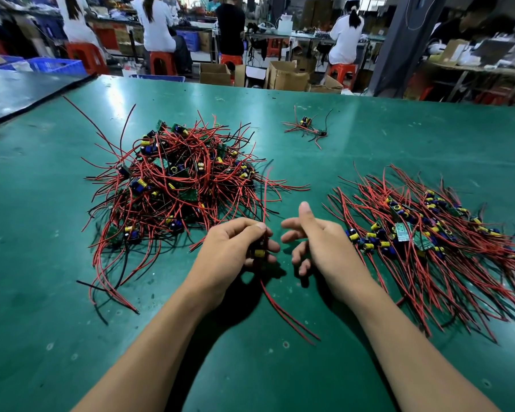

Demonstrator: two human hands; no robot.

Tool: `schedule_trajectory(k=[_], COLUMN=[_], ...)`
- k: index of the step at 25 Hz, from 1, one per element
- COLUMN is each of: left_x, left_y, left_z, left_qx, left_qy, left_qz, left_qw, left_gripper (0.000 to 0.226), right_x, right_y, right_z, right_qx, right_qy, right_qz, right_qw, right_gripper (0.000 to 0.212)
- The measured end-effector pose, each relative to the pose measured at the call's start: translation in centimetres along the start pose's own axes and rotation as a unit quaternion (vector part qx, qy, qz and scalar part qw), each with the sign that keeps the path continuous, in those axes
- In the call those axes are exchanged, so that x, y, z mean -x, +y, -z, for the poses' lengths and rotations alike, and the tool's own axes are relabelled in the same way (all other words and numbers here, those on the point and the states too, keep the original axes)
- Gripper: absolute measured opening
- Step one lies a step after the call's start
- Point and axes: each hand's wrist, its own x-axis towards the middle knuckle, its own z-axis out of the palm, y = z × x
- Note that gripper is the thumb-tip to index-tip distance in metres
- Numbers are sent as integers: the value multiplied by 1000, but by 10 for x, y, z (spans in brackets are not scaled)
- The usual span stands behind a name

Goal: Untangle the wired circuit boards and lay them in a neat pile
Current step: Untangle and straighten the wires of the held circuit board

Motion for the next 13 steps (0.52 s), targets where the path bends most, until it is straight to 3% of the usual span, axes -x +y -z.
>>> schedule_trajectory(k=[4,7,10,13], left_x=[3,4,4,4], left_y=[6,10,11,11], left_z=[4,4,0,-1], left_qx=[75,120,147,146], left_qy=[21,37,54,46], left_qz=[-28,-29,-13,-24], left_qw=[997,992,988,988], left_gripper=[18,17,15,11], right_x=[5,14,19,20], right_y=[3,2,3,-4], right_z=[5,-2,-11,-18], right_qx=[196,191,224,99], right_qy=[-61,-128,-113,-73], right_qz=[112,143,175,195], right_qw=[972,963,952,973], right_gripper=[12,18,42,46])
